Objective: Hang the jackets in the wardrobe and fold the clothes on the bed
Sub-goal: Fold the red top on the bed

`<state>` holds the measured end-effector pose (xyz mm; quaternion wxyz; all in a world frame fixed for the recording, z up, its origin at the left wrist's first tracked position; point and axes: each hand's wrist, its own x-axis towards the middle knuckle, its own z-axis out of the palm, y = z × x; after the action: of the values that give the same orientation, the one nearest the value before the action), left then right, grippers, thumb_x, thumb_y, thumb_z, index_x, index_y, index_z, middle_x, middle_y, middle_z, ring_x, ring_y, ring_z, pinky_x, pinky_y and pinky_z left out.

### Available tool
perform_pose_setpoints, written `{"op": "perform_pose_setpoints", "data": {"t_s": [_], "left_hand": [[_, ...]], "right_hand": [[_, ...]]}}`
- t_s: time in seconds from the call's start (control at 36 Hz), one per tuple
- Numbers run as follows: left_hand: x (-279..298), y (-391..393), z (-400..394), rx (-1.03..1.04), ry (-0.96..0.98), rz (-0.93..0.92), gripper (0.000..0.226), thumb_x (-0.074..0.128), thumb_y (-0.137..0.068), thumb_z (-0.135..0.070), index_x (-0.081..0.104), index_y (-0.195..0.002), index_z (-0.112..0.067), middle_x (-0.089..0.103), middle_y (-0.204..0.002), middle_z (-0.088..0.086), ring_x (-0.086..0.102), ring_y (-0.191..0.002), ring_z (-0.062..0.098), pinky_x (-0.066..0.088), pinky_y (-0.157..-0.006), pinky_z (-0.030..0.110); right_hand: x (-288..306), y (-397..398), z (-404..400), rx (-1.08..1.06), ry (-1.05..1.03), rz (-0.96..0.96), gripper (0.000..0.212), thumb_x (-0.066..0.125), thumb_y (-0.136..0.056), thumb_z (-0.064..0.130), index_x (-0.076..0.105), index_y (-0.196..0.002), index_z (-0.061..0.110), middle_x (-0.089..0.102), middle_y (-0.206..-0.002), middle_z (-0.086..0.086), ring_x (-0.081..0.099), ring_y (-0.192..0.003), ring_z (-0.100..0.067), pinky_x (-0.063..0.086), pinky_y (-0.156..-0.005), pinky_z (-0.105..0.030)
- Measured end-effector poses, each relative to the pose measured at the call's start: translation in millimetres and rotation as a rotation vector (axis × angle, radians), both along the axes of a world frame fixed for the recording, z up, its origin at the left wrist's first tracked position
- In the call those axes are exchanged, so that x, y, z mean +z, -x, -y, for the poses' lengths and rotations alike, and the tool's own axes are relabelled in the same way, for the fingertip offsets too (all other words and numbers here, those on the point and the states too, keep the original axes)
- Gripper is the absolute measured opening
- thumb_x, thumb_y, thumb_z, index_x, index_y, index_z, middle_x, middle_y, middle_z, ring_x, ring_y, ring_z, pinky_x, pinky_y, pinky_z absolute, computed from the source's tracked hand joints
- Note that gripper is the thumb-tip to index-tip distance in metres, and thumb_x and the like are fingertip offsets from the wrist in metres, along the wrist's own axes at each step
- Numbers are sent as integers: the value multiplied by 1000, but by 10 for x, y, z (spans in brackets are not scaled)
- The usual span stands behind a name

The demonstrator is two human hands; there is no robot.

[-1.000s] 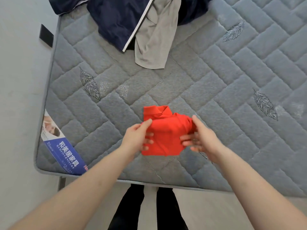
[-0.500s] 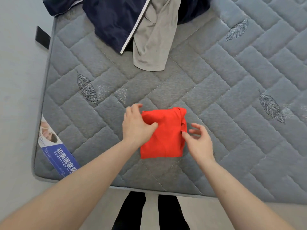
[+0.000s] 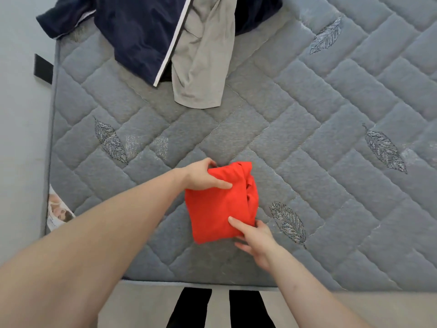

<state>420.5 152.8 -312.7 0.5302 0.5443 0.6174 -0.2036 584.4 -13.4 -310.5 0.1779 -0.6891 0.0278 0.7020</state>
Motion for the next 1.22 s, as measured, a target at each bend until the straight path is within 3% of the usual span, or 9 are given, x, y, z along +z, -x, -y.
{"op": "perform_pose_setpoints", "data": {"t_s": [0.14,0.22,0.33,0.47,0.58,0.81,0.97,1.11,1.22], "left_hand": [[18,77,254,315,93,85,49,79,-83,-49,72,-116,-14,77,-107,2,74,-97,21,57,-97,40],[178,64,520,580,103,198,30,79,-86,-39,76,-105,-16,79,-98,3,76,-90,19,59,-93,38],[520,-32,895,850,47,230,21,78,-87,-32,77,-100,-14,79,-98,7,74,-93,24,58,-95,43],[1249,-147,1242,967,47,295,19,75,-89,-33,77,-98,-17,79,-94,0,74,-87,14,59,-78,27],[1908,-198,1426,993,58,364,17,73,-91,-30,77,-103,-19,79,-101,2,73,-93,17,56,-89,33],[3135,-73,1606,796,15,563,17,70,-93,-30,75,-108,-24,78,-105,-1,74,-99,18,57,-88,35],[3908,145,1719,524,-8,677,33,74,-91,-23,61,-120,-23,74,-117,4,73,-96,11,55,-76,23],[4423,295,1915,186,-135,805,92,75,-82,-33,18,-154,-37,48,-147,-10,57,-126,2,48,-105,26],[4741,248,2171,-105,-288,874,94,65,-99,-21,-3,-152,-57,23,-151,-36,35,-133,-21,34,-103,3]], "right_hand": [[52,-121,-71,-152,-56,61,53,86,-79,18,61,-125,15,73,-117,0,69,-98,-12,52,-70,-30],[150,-237,-86,-198,-115,54,50,84,-79,15,63,-124,14,75,-117,-3,71,-102,-18,55,-80,-32],[473,-401,-63,-134,-230,25,45,81,-82,15,65,-125,15,76,-117,-4,70,-102,-18,52,-73,-25],[1095,-531,124,-108,-349,9,48,82,-78,24,68,-123,16,76,-117,-3,69,-115,-22,53,-102,-40],[1775,-525,331,-119,-399,16,59,89,-69,37,67,-123,27,76,-117,6,71,-110,-12,53,-96,-34],[3082,-285,805,-241,-528,172,61,87,-74,41,61,-129,32,74,-118,13,70,-110,-7,53,-87,-24],[3849,87,1268,-421,-637,265,64,83,-72,45,61,-131,32,75,-118,10,71,-107,-9,57,-81,-23],[4310,333,1688,-551,-700,339,60,79,-72,42,63,-128,29,75,-117,7,72,-107,-12,58,-84,-28],[4558,346,2046,-610,-729,403,53,78,-78,37,63,-128,28,75,-117,7,71,-109,-14,56,-95,-39]]}}
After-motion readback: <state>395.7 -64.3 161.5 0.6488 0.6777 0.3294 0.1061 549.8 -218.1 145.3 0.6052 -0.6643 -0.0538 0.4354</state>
